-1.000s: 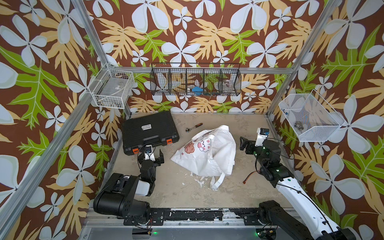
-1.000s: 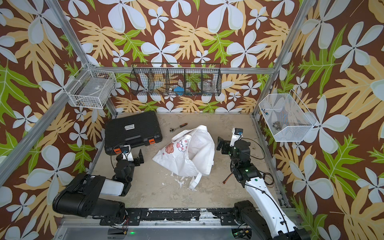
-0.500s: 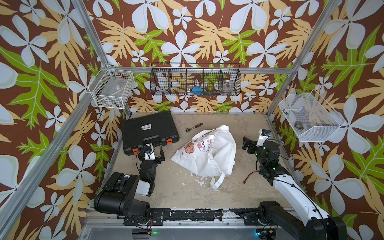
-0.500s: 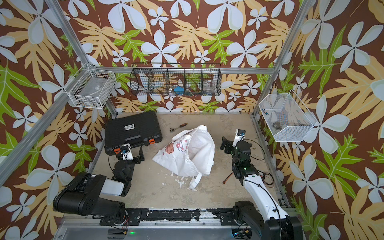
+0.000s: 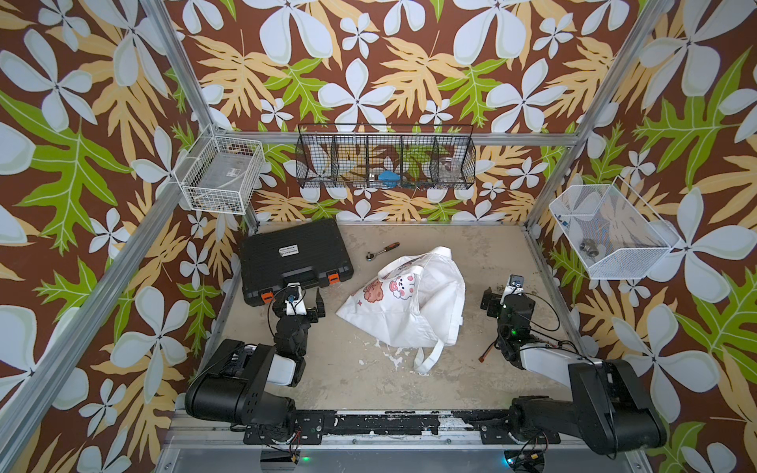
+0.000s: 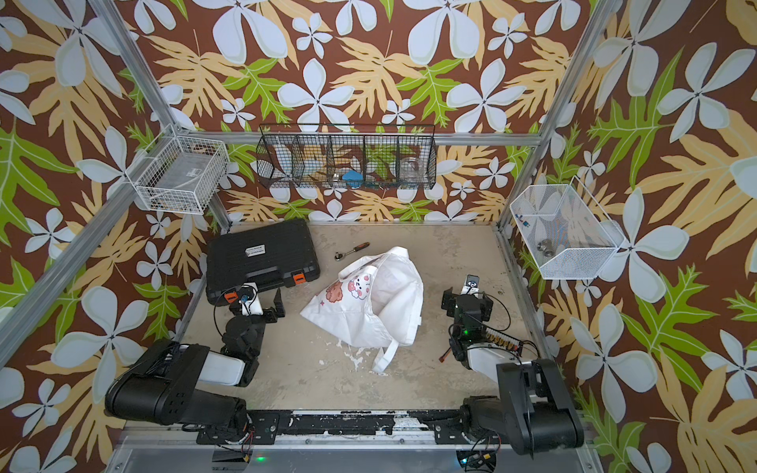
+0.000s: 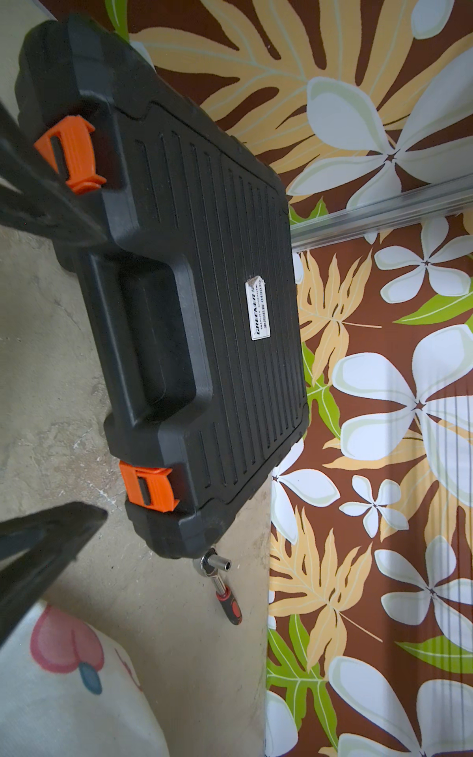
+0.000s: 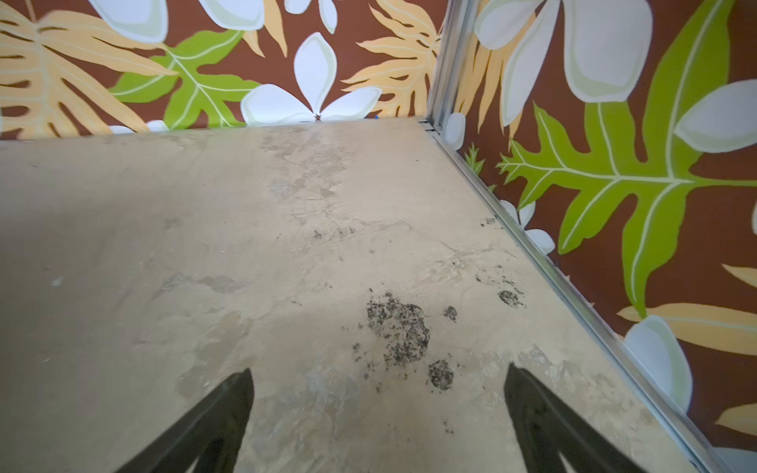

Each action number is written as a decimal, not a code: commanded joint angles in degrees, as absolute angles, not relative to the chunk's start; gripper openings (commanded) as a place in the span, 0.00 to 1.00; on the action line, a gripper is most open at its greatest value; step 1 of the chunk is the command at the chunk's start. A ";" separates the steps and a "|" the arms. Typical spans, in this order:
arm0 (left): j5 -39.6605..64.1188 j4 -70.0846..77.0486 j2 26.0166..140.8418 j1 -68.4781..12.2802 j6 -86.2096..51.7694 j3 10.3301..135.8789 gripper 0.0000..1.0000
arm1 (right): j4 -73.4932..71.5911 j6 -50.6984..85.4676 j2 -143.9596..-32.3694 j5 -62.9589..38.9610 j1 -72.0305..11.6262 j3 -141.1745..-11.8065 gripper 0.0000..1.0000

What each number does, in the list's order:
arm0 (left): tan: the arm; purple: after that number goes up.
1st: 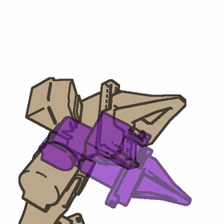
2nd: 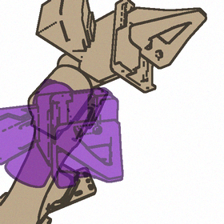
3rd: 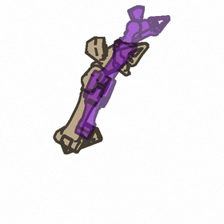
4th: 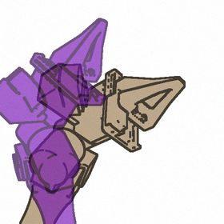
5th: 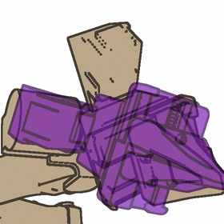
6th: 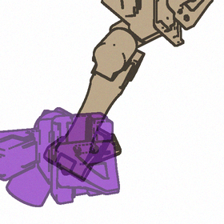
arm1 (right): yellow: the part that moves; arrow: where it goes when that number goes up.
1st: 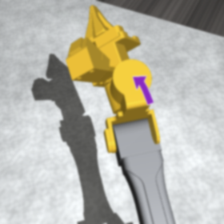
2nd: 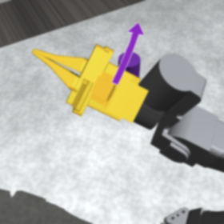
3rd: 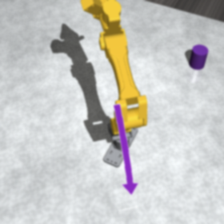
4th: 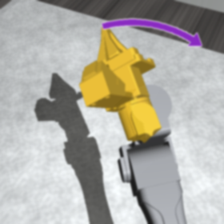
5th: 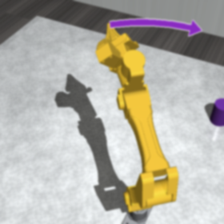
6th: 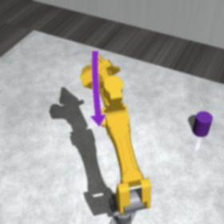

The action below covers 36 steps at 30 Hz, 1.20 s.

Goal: Place the art knife into the pouch
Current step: Reset both arms

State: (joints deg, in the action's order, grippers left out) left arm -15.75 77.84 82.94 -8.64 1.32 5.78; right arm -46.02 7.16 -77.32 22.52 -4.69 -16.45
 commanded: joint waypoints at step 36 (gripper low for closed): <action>-14.92 78.80 82.90 -8.27 0.57 6.19 1.00 | -70.45 2.04 -84.82 7.47 -2.57 -11.17 1.00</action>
